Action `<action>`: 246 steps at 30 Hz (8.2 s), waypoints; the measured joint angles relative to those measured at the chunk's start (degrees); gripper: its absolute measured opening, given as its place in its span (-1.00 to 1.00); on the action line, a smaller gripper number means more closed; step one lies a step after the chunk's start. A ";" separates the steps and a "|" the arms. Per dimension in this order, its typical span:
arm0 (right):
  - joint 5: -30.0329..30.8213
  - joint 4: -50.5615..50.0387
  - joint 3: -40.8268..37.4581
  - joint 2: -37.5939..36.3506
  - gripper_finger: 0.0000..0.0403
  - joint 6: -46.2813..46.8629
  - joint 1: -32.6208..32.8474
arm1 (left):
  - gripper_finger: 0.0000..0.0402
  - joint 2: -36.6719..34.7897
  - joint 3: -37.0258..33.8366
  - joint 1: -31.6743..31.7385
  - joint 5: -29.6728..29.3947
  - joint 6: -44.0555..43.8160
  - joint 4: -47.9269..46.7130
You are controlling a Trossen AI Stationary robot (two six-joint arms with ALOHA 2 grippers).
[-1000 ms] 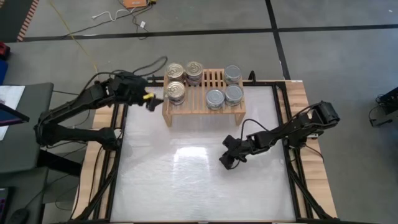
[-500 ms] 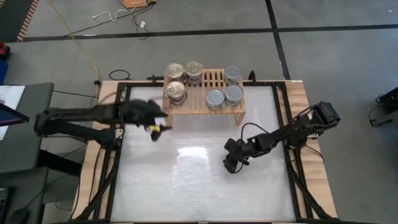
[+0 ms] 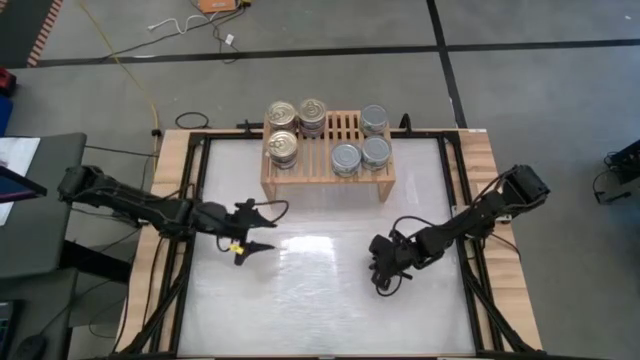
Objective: Stack canned seafood by type on shelf
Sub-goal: Return to Home Position
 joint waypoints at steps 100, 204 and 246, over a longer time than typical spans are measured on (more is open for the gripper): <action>1.71 2.64 -34.07 -88.90 -0.19 -45.73 -17.36 | 0.47 -48.89 -19.90 8.40 9.28 2.10 -12.11; 0.49 13.87 -37.87 -65.75 -0.19 -47.44 -23.73 | 0.47 -48.93 -19.90 8.40 9.31 2.12 -12.12; 0.48 13.86 -37.88 -65.75 -0.19 -47.42 -23.72 | 0.47 -48.94 -19.88 8.40 9.30 2.12 -12.13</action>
